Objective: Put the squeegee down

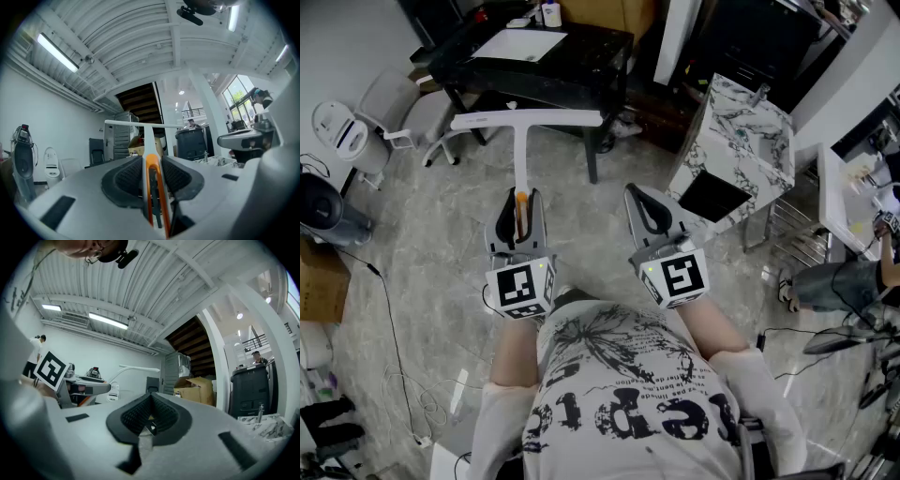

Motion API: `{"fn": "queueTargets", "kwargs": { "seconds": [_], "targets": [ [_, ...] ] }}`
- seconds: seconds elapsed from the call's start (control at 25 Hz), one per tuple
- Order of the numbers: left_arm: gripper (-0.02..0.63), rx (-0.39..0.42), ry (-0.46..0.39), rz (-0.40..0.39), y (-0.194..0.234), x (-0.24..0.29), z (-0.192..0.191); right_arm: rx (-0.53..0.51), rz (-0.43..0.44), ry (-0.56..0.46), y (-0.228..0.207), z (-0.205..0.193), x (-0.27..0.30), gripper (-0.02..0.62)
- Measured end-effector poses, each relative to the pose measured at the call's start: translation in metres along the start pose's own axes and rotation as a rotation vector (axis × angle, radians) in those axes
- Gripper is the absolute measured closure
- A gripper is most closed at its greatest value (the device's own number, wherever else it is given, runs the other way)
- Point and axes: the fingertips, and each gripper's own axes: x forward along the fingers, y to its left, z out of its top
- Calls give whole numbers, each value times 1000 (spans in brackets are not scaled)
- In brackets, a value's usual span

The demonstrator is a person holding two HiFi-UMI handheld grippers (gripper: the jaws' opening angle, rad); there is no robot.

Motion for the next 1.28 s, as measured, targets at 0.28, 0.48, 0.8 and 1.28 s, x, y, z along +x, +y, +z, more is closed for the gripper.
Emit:
{"fn": "queueTargets", "kwargs": {
  "seconds": [0.28,0.48,0.8,1.28],
  "targets": [
    [479,-21,9,-1,2,2,-2,12,0,-5,-1,-1,3,604],
    [479,-17,10,-4,2,7,-6,23,8,-26,0,-2,8,604],
    [479,-22,31,-5,18,32,-21,71,5,-8,-9,-18,38,604],
    [479,-31,44,-61,121,148,-47,69,-17,34,-2,-41,196,603]
  ]
}}
